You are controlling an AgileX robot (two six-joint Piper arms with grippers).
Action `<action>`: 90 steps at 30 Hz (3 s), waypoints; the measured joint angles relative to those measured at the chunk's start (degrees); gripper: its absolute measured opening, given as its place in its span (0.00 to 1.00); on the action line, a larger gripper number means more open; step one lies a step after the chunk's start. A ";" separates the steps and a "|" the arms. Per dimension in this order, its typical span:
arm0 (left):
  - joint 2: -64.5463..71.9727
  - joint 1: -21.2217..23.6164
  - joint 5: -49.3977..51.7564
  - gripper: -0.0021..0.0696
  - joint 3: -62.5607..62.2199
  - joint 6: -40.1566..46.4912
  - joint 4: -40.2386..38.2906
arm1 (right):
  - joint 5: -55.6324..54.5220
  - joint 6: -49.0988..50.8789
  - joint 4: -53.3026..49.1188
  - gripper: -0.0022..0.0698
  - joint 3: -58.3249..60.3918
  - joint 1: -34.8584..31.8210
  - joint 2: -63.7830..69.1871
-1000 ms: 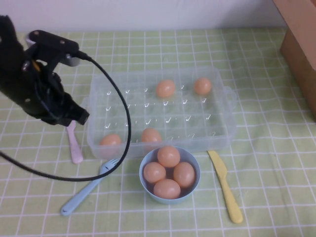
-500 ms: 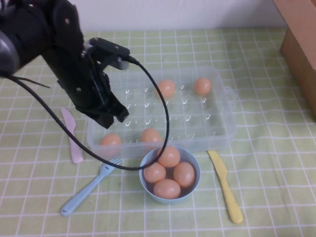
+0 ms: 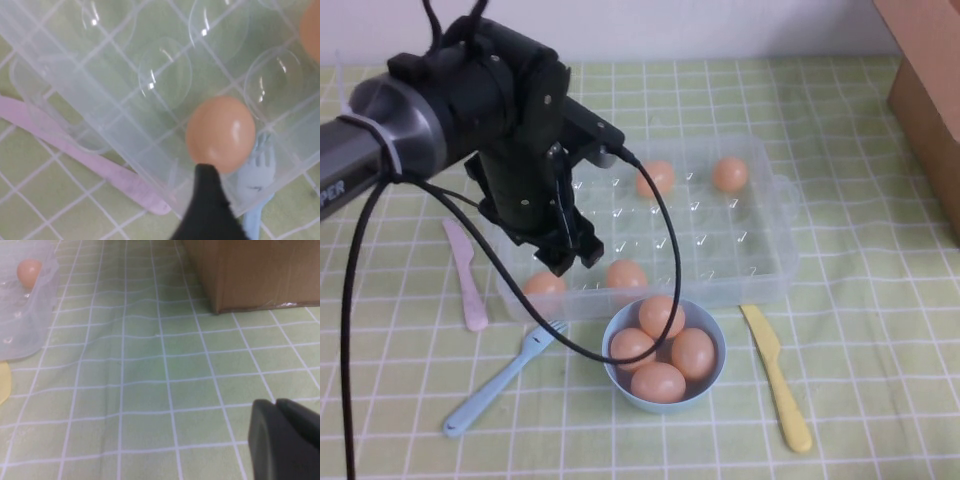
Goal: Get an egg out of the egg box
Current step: Pick up the egg from the plastic box, then place the egg in the bowl
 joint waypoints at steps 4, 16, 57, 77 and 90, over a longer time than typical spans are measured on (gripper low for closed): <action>0.00 2.62 0.00 0.71 0.00 -0.35 -4.42 | 0.00 0.00 0.00 0.01 0.00 0.00 0.00; 2.34 6.06 -2.99 0.74 0.00 1.15 -11.22 | 0.00 0.00 0.00 0.01 0.00 0.00 0.00; 9.34 6.06 -3.71 0.45 -0.04 3.68 -9.38 | 0.00 0.00 0.00 0.01 0.00 0.00 0.00; 0.77 6.06 3.16 0.45 -11.41 7.73 -11.90 | 0.00 0.00 0.00 0.01 0.00 0.00 0.00; -21.45 -7.82 -10.88 0.45 18.80 10.47 -16.38 | 0.00 0.00 0.00 0.01 0.00 0.00 0.00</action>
